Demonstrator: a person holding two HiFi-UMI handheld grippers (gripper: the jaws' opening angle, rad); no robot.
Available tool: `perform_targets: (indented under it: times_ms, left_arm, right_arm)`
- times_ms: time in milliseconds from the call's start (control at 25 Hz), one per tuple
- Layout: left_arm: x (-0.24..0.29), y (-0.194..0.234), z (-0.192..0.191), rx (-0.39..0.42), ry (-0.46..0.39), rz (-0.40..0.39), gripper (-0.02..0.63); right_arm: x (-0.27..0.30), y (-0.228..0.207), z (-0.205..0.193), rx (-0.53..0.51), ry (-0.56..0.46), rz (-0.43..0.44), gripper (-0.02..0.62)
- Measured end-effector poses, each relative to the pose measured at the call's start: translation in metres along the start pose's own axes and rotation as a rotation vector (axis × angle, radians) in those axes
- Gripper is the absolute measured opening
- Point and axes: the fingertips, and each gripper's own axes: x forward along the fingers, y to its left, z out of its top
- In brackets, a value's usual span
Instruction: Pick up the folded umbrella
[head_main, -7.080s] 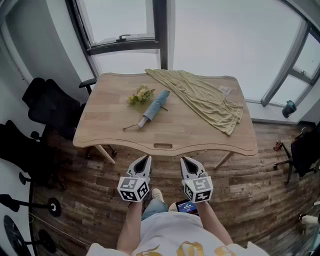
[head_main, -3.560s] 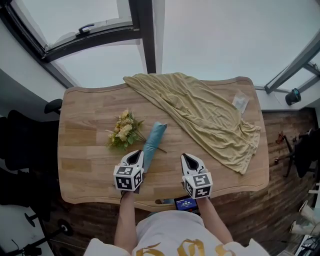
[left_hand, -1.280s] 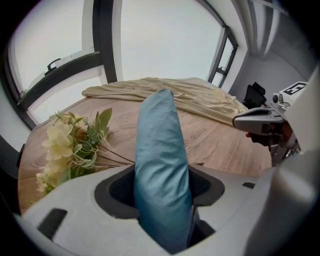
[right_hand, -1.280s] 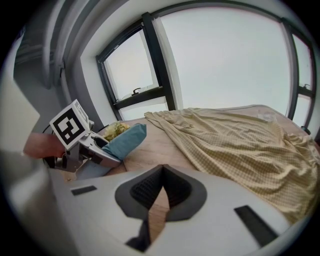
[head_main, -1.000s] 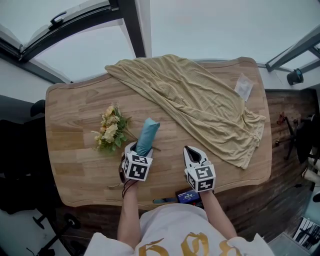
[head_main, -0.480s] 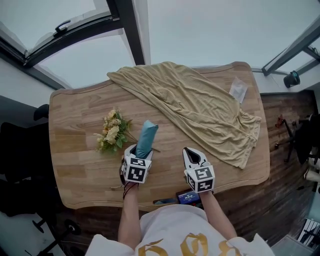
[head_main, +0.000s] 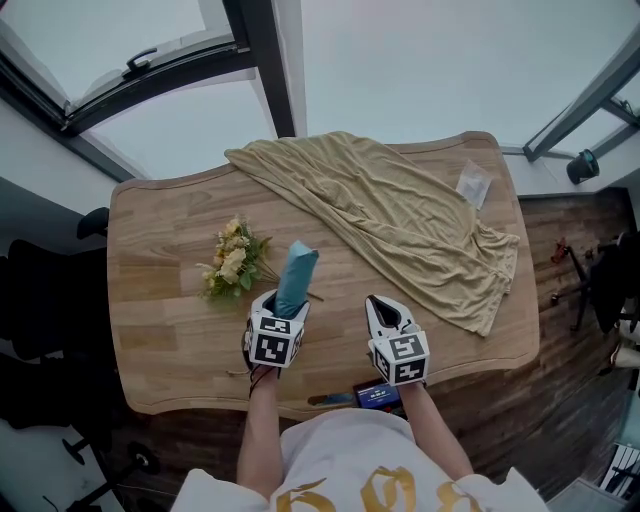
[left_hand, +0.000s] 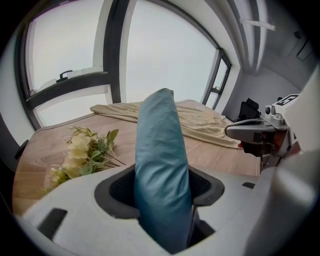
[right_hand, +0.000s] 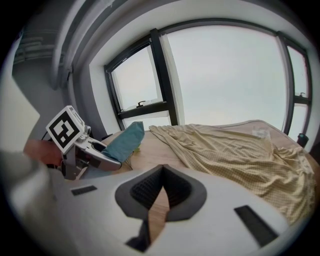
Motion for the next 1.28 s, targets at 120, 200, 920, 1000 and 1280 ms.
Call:
perform_targets:
  times_ms: [120,200,920,1000,1280]
  left_arm:
    - [-0.011,-0.002,0.001,-0.002,-0.016,0.006,0.282]
    - [-0.017,-0.004,0.001,-0.008,-0.033,0.005,0.284]
    - [-0.060,-0.038,0.011,0.022,-0.206,-0.050,0.284]
    - [-0.067,-0.043,0.015,0.021,-0.235,-0.062,0.282]
    - [-0.094,-0.056,0.016,0.017,-0.319,-0.084,0.282]
  right_arm:
    - [-0.006,0.008,0.000,0.008,-0.014,0.009,0.011]
    - [-0.010,0.013,-0.001,0.005,-0.020,0.014,0.011]
    - [-0.049,0.033,0.016,-0.004,-0.115,-0.006,0.010]
    - [-0.054,0.035,0.019,-0.021,-0.124,-0.007,0.011]
    - [-0.073,0.051,0.024,-0.041,-0.168,0.000,0.011]
